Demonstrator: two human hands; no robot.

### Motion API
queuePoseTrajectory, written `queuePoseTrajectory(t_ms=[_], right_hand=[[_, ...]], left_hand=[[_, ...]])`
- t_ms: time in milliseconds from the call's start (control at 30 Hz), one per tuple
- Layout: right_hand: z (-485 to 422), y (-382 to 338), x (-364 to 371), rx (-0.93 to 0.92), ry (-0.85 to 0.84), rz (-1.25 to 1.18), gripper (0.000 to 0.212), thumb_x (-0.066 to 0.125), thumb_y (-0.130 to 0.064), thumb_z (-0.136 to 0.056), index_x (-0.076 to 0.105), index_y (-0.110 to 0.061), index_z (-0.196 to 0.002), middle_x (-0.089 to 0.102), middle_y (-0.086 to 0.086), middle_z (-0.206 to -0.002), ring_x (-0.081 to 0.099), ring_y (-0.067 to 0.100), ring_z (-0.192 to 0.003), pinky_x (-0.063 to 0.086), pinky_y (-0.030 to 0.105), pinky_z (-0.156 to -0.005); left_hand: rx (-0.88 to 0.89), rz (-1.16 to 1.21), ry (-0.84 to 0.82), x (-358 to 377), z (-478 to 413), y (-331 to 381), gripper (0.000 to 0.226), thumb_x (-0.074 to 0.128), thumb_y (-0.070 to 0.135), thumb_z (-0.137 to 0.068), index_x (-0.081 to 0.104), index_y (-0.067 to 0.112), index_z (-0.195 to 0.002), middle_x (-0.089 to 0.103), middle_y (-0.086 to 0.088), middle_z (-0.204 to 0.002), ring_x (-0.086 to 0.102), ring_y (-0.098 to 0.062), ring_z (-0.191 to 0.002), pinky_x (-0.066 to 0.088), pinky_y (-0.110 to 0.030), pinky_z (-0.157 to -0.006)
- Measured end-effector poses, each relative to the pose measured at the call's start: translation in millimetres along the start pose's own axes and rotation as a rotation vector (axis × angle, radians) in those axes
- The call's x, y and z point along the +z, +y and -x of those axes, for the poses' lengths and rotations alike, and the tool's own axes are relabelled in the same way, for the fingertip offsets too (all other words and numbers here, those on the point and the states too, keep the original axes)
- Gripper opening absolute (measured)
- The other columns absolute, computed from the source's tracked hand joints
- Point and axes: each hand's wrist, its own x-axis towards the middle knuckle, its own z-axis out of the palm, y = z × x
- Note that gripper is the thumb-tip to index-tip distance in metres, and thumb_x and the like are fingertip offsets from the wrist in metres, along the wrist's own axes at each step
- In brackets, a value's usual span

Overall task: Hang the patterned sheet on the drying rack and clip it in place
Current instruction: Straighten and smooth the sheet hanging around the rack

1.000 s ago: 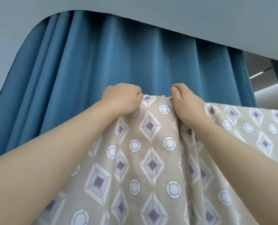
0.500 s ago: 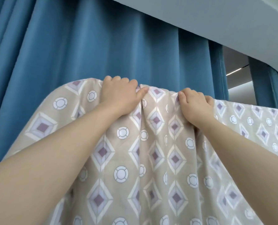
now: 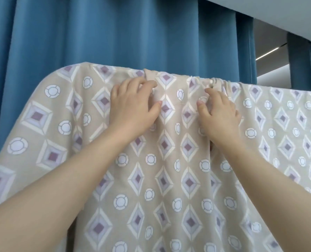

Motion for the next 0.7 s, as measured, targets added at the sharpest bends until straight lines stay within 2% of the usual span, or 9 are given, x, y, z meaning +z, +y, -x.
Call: queuePoseTrajectory(t_ms=[133,333,433,567,700], right_hand=[[64,15,9,0.049,-0.038,0.013,0.045,0.048,-0.032,-0.092,0.041,-0.028,-0.136,0.033,-0.006,-0.148,0.028,0.020,-0.135,0.015,0.039,-0.109],[110,30,6,0.163,-0.093,0.034,0.048,0.052,-0.024,-0.087,0.043,-0.025,-0.134,0.033,-0.003,-0.145,0.032,0.024,-0.130,0.015,0.035,-0.106],[116,30,0,0.167,-0.113,0.058,0.047,0.051,-0.024,-0.088,0.043,-0.025,-0.135,0.036,-0.003,-0.144,0.034,0.025,-0.129,0.019,0.039,-0.106],[124,23,-8,0.185,-0.133,0.071,0.047,0.049,-0.021,-0.088,0.043,-0.025,-0.134,0.038,-0.003,-0.142,0.036,0.026,-0.127,0.023,0.038,-0.102],[153,20,-11,0.235,-0.218,0.074,0.048,0.049,-0.019,-0.087,0.043,-0.026,-0.134,0.037,-0.002,-0.143,0.035,0.026,-0.126,0.023,0.038,-0.104]], left_hand=[[0.025,0.077,-0.056,8,66,7,0.040,0.046,0.038,-0.077,0.062,0.019,-0.108,0.059,-0.002,-0.115,0.050,-0.027,-0.114,0.034,-0.039,-0.095],[0.101,0.064,-0.132,23,133,9,0.033,0.048,0.035,-0.074,0.064,0.019,-0.098,0.060,-0.004,-0.111,0.045,-0.023,-0.111,0.026,-0.035,-0.093],[0.108,0.091,-0.142,25,140,17,0.033,0.047,0.034,-0.073,0.065,0.020,-0.097,0.061,-0.004,-0.108,0.044,-0.023,-0.109,0.026,-0.034,-0.092],[0.094,0.133,-0.156,22,146,27,0.032,0.047,0.033,-0.073,0.065,0.019,-0.094,0.061,-0.003,-0.106,0.054,-0.029,-0.108,0.028,-0.035,-0.091],[0.092,0.184,-0.179,18,173,33,0.027,0.051,0.031,-0.074,0.065,0.020,-0.095,0.061,-0.003,-0.108,0.049,-0.025,-0.110,0.028,-0.034,-0.091]])
